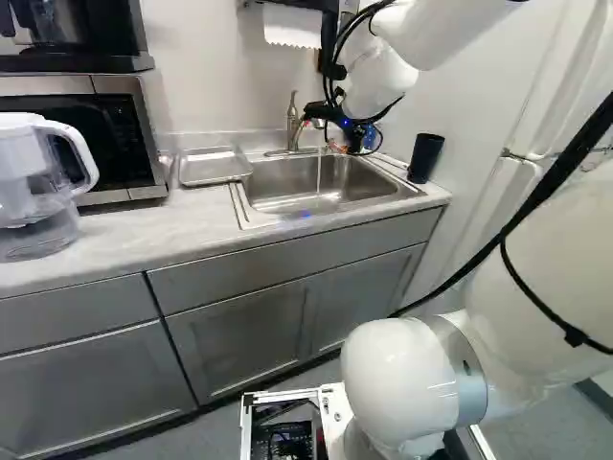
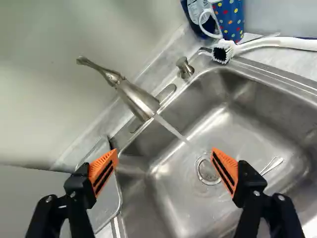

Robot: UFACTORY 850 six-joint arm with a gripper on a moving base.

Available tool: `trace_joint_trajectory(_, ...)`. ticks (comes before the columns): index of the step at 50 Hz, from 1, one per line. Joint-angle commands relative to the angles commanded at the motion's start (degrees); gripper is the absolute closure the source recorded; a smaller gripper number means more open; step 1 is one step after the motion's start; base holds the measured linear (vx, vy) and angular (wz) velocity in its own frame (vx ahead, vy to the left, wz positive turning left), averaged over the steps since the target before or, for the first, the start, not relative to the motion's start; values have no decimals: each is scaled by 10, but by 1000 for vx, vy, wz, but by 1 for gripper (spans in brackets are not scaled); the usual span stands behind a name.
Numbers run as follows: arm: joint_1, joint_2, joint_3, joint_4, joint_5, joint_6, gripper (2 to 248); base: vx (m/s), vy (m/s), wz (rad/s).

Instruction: Rinse the cup and place it in the tray

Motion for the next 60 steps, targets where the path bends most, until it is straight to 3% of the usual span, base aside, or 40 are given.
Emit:
trace_joint_trajectory(22,0,0,0,42,19,0,3,0,0,0)
trace_joint_trajectory(60,0,0,0,99,123,0,3,0,0,0)
